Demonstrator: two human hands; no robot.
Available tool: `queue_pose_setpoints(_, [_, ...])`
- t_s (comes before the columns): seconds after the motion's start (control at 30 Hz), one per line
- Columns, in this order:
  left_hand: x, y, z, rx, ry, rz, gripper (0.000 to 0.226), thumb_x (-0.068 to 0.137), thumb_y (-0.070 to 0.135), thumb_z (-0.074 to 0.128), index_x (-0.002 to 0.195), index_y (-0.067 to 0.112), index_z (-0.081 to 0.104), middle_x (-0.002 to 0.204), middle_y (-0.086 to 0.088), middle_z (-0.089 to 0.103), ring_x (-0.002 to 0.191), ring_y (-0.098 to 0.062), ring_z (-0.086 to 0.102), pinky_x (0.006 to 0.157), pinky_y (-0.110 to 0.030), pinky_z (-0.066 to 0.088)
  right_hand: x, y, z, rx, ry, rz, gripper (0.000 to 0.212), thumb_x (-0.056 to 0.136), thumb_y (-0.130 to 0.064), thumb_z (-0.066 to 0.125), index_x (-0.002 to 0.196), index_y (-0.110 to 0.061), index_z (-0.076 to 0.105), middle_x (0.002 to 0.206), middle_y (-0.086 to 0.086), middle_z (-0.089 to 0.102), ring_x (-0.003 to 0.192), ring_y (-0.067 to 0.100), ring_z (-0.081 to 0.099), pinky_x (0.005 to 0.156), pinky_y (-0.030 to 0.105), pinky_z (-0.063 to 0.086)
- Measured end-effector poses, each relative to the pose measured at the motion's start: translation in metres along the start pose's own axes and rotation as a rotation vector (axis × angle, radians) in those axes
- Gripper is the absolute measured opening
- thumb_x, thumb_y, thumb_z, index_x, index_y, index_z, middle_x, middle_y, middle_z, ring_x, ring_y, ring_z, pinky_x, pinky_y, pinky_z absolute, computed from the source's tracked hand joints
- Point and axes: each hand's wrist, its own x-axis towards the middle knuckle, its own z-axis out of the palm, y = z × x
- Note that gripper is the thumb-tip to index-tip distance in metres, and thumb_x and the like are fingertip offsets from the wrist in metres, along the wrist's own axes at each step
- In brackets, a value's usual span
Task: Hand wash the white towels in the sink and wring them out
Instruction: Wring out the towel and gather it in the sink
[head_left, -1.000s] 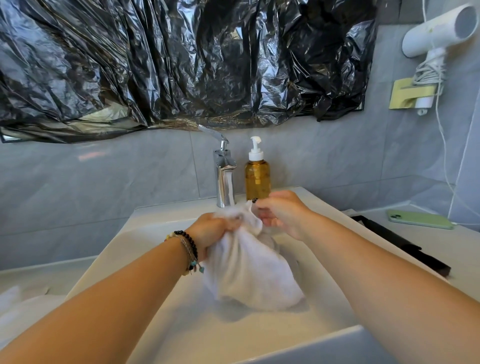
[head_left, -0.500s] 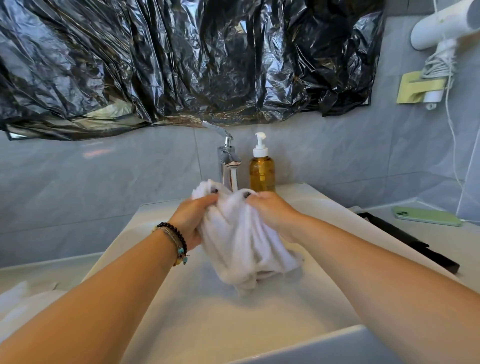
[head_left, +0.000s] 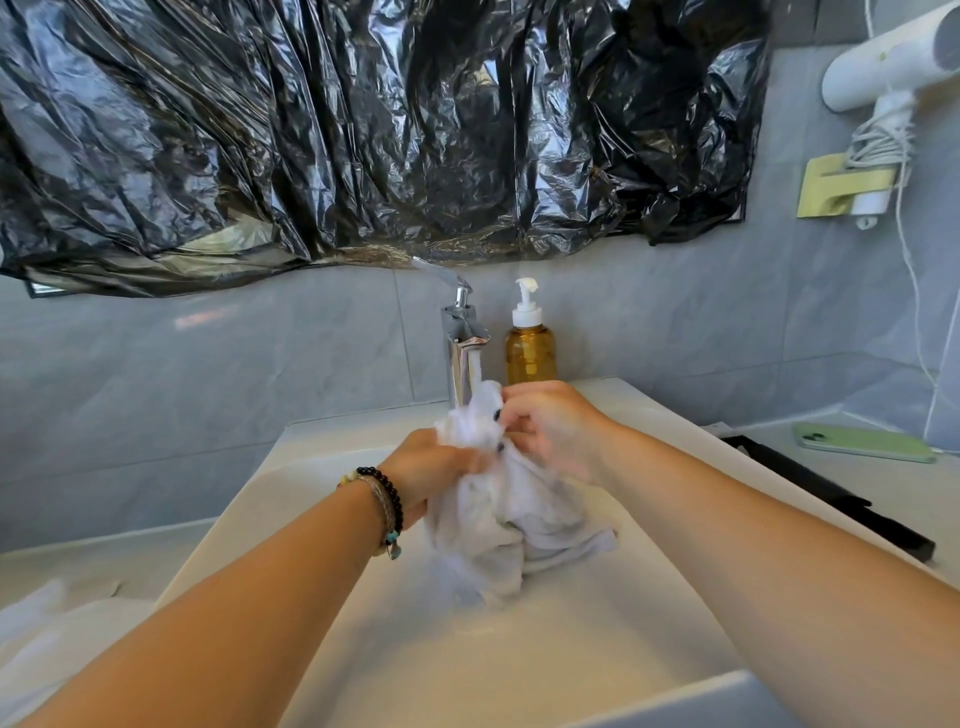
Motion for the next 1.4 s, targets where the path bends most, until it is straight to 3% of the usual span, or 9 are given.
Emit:
queue_pose_setpoints(0.13, [0.004,0.0,0.014,-0.055,0.109,-0.053,0.031,0.084,0.022,0.076,0.109,0.008,0.064,0.1,-0.014,0.074,0.091,-0.03,0.07,0.084,-0.042,0.058,-0.011,0.005,-0.022,-0.223,0.158,0.061,0.027,0.08,0.004,0.051,0.103,0.002,0.065,0.086,0.027,0.061,0.081,0.027,0.06,0.085,0.04,0.055])
queue_pose_setpoints(0.27, [0.008,0.009,0.026,-0.162,0.158,-0.081,0.04,0.085,0.035,0.072,0.114,0.008,0.065,0.101,-0.019,0.074,0.09,-0.033,0.071,0.082,-0.042,0.058,-0.027,0.019,-0.019,-0.515,-0.148,0.062,0.052,0.052,-0.02,0.069,0.103,-0.018,0.059,0.099,0.007,0.063,0.097,0.022,0.059,0.085,0.04,0.051])
queue_pose_setpoints(0.37, [0.007,0.013,0.036,-0.341,0.173,-0.05,0.041,0.084,0.037,0.073,0.112,0.01,0.064,0.096,-0.016,0.075,0.084,-0.028,0.073,0.074,-0.036,0.057,-0.031,0.027,-0.007,-0.656,-0.134,0.037,0.111,0.064,-0.023,0.083,0.15,-0.026,0.013,0.141,0.0,0.042,0.128,0.018,0.044,0.102,0.035,0.044])
queue_pose_setpoints(0.47, [0.003,0.017,0.039,-0.471,0.267,0.02,0.021,0.095,0.028,0.064,0.103,0.009,0.063,0.083,-0.012,0.073,0.07,-0.021,0.07,0.069,-0.032,0.054,-0.035,0.028,-0.001,-0.74,0.142,-0.102,0.141,0.056,-0.037,0.09,0.152,-0.026,-0.013,0.155,-0.001,0.008,0.145,0.023,0.011,0.116,0.041,0.026])
queue_pose_setpoints(0.6, [0.003,0.026,0.018,-0.639,0.372,0.049,0.02,0.091,0.019,0.063,0.104,0.005,0.057,0.087,-0.013,0.072,0.07,-0.02,0.07,0.081,-0.04,0.058,-0.039,0.033,0.004,-0.653,0.133,-0.098,0.07,0.072,-0.035,0.077,0.128,-0.018,0.039,0.115,0.0,0.051,0.106,0.016,0.051,0.09,0.031,0.047])
queue_pose_setpoints(0.77, [-0.011,0.034,0.011,-0.665,0.168,-0.044,0.035,0.091,0.015,0.056,0.116,-0.009,0.057,0.119,-0.021,0.061,0.111,-0.033,0.06,0.103,-0.046,0.045,-0.032,0.05,0.028,-0.861,-0.175,-0.128,0.087,0.05,-0.049,0.083,0.127,-0.028,0.05,0.118,-0.008,0.06,0.11,0.015,0.057,0.095,0.036,0.05])
queue_pose_setpoints(0.9, [-0.029,0.042,0.006,-0.59,0.058,-0.038,0.042,0.084,0.008,0.056,0.122,-0.01,0.055,0.121,-0.022,0.064,0.11,-0.035,0.064,0.104,-0.046,0.047,-0.021,0.038,0.012,-0.778,-0.021,-0.305,0.026,0.079,-0.005,0.07,0.102,-0.015,0.067,0.098,0.005,0.065,0.095,0.019,0.061,0.085,0.037,0.053])
queue_pose_setpoints(1.2, [-0.053,0.035,-0.037,0.582,0.119,-0.095,0.022,0.085,0.027,0.073,0.097,0.009,0.071,0.091,-0.002,0.077,0.09,-0.016,0.072,0.077,-0.028,0.057,-0.02,0.001,-0.002,-0.528,0.046,-0.17,0.027,0.078,0.009,0.046,0.086,-0.004,0.068,0.076,0.002,0.059,0.068,0.014,0.051,0.057,0.021,0.04])
queue_pose_setpoints(1.4, [-0.032,0.019,-0.021,0.671,-0.085,0.233,0.084,0.06,0.031,0.092,0.131,0.026,0.047,0.126,0.01,0.059,0.117,-0.009,0.056,0.1,-0.032,0.049,-0.017,-0.013,0.008,-0.484,-0.054,-0.059,0.024,0.044,-0.008,0.048,0.067,-0.01,0.054,0.064,0.004,0.047,0.066,0.021,0.046,0.061,0.028,0.035])
